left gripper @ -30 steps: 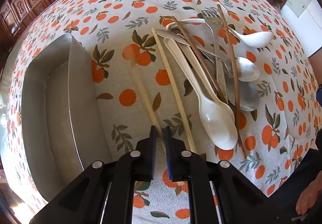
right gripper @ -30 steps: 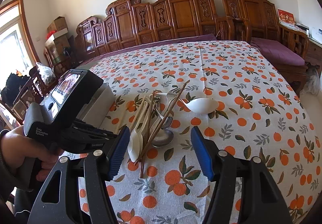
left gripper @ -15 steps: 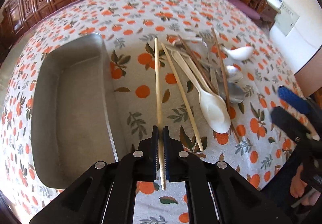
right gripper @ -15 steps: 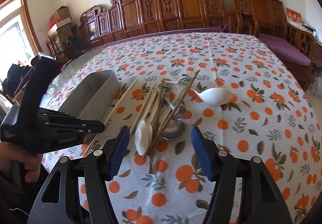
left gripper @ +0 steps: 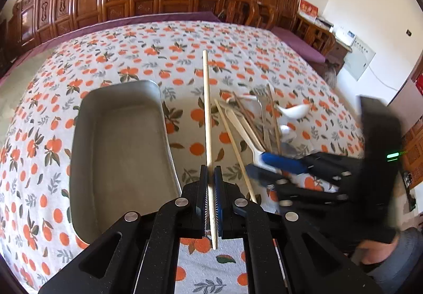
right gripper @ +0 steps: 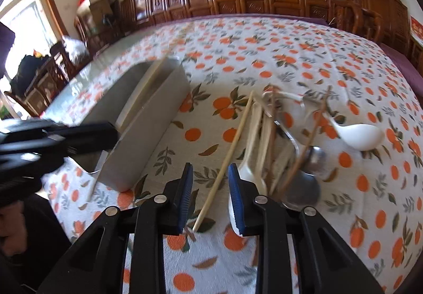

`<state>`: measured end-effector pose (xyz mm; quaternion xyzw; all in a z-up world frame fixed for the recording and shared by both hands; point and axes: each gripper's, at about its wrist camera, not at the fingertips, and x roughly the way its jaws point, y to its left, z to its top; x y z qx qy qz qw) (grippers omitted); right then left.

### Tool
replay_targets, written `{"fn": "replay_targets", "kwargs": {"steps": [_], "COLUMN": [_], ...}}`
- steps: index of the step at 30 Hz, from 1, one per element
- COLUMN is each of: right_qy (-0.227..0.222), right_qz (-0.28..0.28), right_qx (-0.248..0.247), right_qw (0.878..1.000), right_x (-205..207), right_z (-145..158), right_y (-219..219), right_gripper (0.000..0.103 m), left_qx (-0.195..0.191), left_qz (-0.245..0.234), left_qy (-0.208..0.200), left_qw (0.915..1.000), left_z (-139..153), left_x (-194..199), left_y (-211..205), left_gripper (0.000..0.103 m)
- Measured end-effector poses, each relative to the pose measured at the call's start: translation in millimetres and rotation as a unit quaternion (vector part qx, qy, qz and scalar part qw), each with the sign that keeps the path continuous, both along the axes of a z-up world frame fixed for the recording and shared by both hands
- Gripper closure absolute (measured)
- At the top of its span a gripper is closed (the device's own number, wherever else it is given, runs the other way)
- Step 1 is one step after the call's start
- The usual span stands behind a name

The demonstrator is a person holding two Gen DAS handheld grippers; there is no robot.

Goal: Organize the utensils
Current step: 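Grasp a wooden chopstick with the left tool while the right tool approaches the pile, then grasp a wooden chopstick with the right tool while the left carries its chopstick over the tray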

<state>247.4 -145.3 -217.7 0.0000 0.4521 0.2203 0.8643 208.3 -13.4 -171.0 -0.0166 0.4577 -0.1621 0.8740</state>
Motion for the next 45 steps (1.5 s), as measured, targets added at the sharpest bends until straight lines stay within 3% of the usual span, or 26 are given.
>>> {"fn": "replay_targets", "kwargs": {"steps": [8, 15, 18, 22, 29, 33, 45], "right_qy": [0.019, 0.021, 0.027, 0.033, 0.043, 0.023, -0.037], "right_qz": [-0.010, -0.040, -0.047, -0.062, -0.066, -0.056, -0.032], "right_qx": [-0.036, -0.111, -0.111, -0.104, -0.065, -0.051, -0.020], "right_qw": [0.999, 0.993, 0.992, 0.992, 0.995, 0.997, 0.999], "right_x": [22.1, 40.9, 48.9, 53.6, 47.4, 36.2, 20.0], "right_z": [-16.1, -21.8, -21.7, -22.5, -12.8, 8.6, 68.6], "right_y": [14.4, 32.8, 31.4, 26.9, 18.2, 18.3, 22.1], "right_gripper": [0.083, 0.085, 0.085, 0.097, 0.097, 0.097, 0.097], "left_qx": [-0.012, -0.014, -0.014, -0.020, -0.003, 0.008, 0.042], "left_qz": [0.005, 0.018, 0.023, 0.029, 0.036, 0.033, 0.027], "left_qy": [-0.022, -0.037, -0.042, -0.042, -0.045, -0.032, 0.042], "left_qw": [0.9997, 0.9990, 0.9988, 0.9985, 0.9983, 0.9989, 0.9979], "left_z": [15.8, 31.3, 38.0, 46.4, 56.2, 47.6, -13.7], "left_x": [-6.0, -10.0, -12.3, -16.3, -25.0, -18.5, 32.0], "left_y": [13.8, 24.2, 28.0, 34.3, 45.4, 52.1, 76.1], "left_gripper": [0.099, 0.099, 0.099, 0.099, 0.099, 0.099, 0.099]}}
